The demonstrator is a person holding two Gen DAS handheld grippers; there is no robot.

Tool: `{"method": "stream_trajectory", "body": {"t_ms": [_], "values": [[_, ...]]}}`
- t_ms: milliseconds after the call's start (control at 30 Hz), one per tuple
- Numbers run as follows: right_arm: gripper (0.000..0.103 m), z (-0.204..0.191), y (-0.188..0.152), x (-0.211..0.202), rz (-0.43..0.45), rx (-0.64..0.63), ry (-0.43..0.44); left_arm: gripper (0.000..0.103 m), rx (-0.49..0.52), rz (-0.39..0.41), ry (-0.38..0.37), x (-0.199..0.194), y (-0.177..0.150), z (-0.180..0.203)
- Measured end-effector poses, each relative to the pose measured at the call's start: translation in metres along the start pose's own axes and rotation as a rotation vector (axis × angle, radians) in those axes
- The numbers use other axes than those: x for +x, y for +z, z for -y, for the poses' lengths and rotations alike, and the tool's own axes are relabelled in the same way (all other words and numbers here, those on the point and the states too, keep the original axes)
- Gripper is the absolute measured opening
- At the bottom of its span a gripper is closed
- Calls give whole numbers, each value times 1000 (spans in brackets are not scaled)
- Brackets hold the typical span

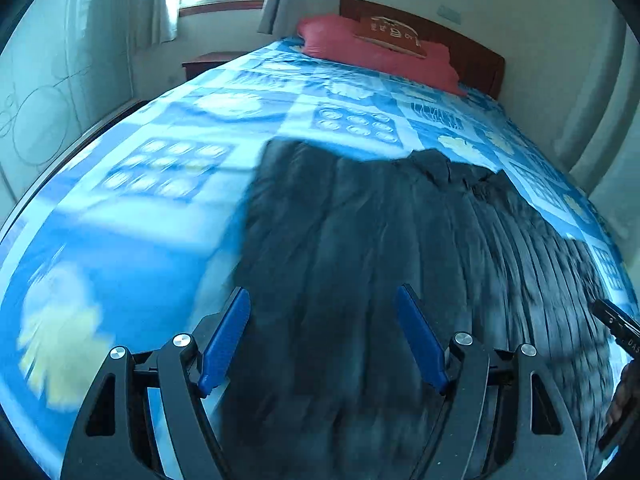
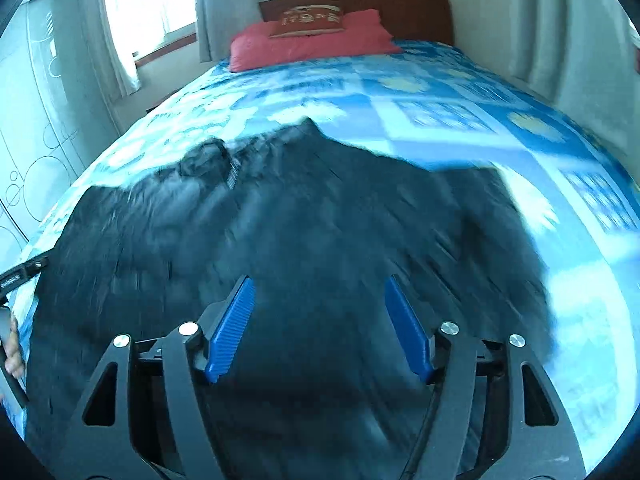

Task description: Fold large clothes

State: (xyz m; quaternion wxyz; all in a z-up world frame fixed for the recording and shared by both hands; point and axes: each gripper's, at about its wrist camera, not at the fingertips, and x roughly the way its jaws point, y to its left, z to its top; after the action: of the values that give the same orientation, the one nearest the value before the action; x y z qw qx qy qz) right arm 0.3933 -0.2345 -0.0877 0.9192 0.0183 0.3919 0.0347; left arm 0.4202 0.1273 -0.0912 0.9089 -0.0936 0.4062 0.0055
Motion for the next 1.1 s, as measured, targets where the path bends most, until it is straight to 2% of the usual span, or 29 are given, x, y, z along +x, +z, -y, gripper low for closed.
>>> {"method": "stream_trajectory", "body": {"t_ms": [200, 333, 433, 567, 667, 867, 933, 1100], "values": [[67, 63, -96, -79, -80, 110, -50, 74, -46, -74, -23, -70, -86, -42], [67, 76, -151, -117, -112, 111, -99, 74, -83, -145, -69, -112, -146, -55], [67, 83, -192, -142, -147, 149, -75, 74, -113, -167, -104, -136, -176, -61], [67, 86, -228, -160, -171, 183, -50, 74, -146, -200, -135, -155, -212, -60], [68, 82, -250, -173, -164, 199, -28, 74, -163, -192, -161, -170, -230, -61], [69, 74, -268, -193, -155, 200, 15, 74, -215, -212, -248, -180, -244, -56], [69, 71, -274, -198, -151, 194, 21, 74, -214, -208, -257, -184, -249, -55], [58, 71, -282, -206, -147, 215, 41, 73, -200, -199, -267, -190, -256, -50]]}}
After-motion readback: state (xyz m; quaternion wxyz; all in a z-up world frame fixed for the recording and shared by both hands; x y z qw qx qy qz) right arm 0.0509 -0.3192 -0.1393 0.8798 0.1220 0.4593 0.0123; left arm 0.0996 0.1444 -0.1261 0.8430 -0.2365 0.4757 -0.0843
